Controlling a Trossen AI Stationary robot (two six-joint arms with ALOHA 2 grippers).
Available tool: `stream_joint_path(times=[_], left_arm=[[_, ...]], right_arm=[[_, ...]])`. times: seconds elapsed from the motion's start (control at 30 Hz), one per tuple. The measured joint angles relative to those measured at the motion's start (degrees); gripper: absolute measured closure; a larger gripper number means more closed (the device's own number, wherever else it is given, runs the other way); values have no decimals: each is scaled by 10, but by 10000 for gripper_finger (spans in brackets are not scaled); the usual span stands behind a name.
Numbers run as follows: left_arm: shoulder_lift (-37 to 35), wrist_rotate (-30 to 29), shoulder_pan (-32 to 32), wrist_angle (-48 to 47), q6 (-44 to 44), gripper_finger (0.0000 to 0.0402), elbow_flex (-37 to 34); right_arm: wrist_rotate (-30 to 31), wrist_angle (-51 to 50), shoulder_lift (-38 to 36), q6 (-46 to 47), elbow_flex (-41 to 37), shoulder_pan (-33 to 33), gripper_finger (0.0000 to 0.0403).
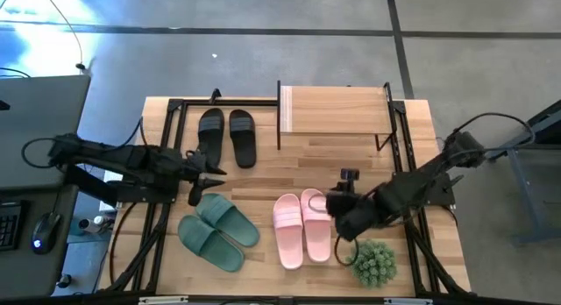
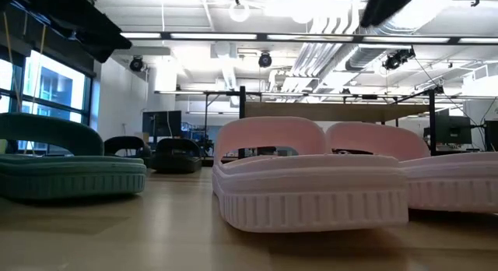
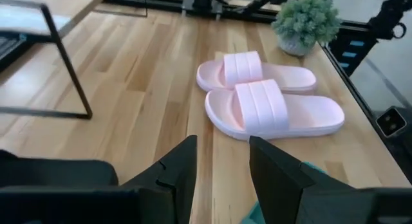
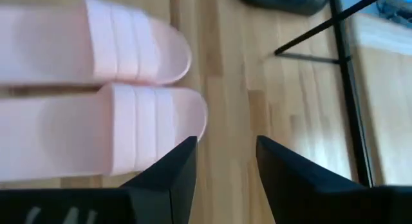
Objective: Pick and place slides into the shelf
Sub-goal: Put the right pink slipper on the shelf
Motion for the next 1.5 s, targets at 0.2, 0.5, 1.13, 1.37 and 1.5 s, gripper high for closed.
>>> stream_joint_path(times=[0.2,0.5,1.13,1.37,1.5], left_arm=[[0,-16,-49,7,-11,275,0],[0,-16,-55,7,-17,275,0],[0,-15,-55,5,-15,275,0],[0,-15,-55,5,-15,275,0],[0,-15,-55,5,-15,275,0]], right_arm=[[-5,-47,108,36,75,34,265],[-11,-155,286,105,234,49,265],[-10,-155,359,205,184,48,265],[15,-150,359,216,170,44,265],[16,-135,359,214,157,32,265]])
